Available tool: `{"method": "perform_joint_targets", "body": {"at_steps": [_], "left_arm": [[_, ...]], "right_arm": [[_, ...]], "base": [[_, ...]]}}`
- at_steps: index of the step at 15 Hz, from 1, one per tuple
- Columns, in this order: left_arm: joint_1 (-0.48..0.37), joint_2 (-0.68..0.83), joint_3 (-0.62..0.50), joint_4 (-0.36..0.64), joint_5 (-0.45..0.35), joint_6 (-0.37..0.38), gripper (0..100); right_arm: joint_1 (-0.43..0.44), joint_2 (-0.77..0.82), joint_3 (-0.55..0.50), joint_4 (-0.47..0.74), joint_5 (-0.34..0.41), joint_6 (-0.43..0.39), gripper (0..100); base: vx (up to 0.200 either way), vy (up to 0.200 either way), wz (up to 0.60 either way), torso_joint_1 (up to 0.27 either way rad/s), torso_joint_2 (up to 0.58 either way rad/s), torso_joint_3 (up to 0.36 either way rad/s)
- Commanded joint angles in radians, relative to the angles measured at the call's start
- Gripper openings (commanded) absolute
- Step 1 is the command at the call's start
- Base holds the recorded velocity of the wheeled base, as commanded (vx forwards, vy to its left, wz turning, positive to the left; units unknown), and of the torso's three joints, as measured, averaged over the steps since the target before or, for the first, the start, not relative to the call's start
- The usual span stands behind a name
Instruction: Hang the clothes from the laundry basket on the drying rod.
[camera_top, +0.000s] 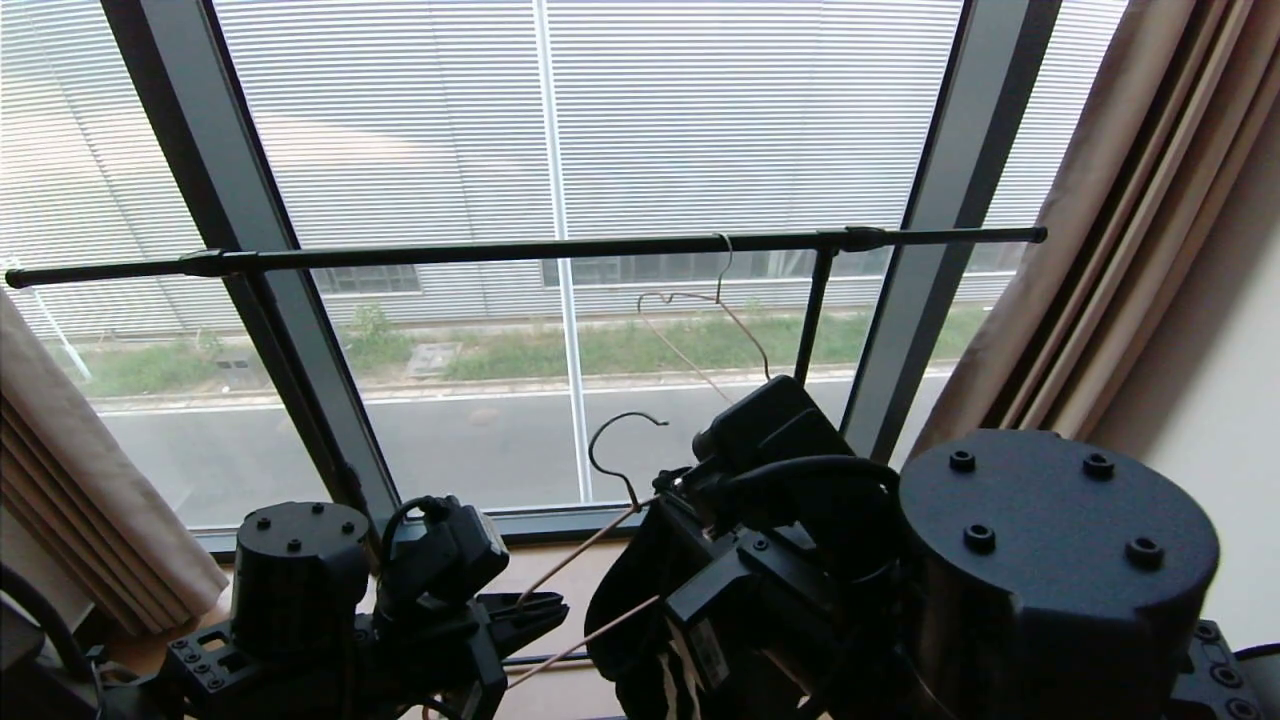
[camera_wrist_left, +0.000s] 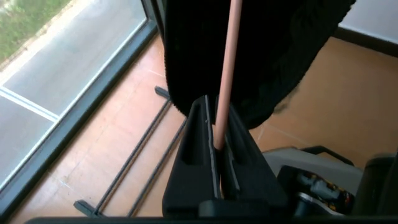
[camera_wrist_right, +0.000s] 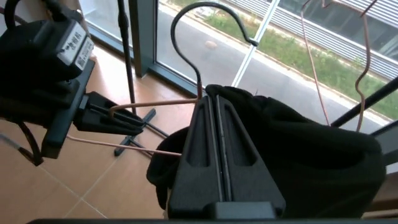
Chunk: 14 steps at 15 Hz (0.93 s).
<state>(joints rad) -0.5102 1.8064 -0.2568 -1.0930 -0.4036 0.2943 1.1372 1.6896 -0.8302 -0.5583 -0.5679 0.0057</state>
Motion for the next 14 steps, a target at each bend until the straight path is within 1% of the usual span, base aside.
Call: {"method": "perform_joint_targets", "body": {"at_steps": [1,4,9,11,12,13,14], "left_arm": [[0.001,0.002,0.005,-0.008,0.0,-0.003,0],[0.001,0.001,0.007,-0.011,0.0,-0.003,0],[0.002,0.001,0.013,-0.024,-0.003,-0.003,0],[0.002,0.002,0.022,-0.048,-0.003,-0.004,0],[0.006,0.002,0.024,-0.048,-0.004,-0.006,0],[0.007,0.002,0.022,-0.048,-0.004,-0.006,0],[0.007,0.002,0.022,-0.048,-0.004,-0.006,0]], "right_arm": [[-0.014,-0.028,0.013,0.0,-0.001,0.002,100],[-0.068,-0.036,0.008,0.0,0.0,-0.001,100],[-0.117,-0.034,0.006,0.0,0.023,0.0,100],[-0.162,-0.059,0.011,0.001,0.057,-0.001,100],[-0.188,-0.083,0.017,0.006,0.098,-0.006,100],[-0.208,-0.096,0.028,0.009,0.121,-0.009,100],[-0.208,-0.096,0.028,0.009,0.121,-0.009,100]], "base": [[0.0,0.0,0.0,0.0,0.0,0.0],[0.0,0.0,0.0,0.0,0.0,0.0],[0.0,0.0,0.0,0.0,0.0,0.0],[0.0,0.0,0.0,0.0,0.0,0.0],[0.0,0.0,0.0,0.0,0.0,0.0],[0.0,0.0,0.0,0.0,0.0,0.0],[0.0,0.0,0.0,0.0,0.0,0.0]]}}
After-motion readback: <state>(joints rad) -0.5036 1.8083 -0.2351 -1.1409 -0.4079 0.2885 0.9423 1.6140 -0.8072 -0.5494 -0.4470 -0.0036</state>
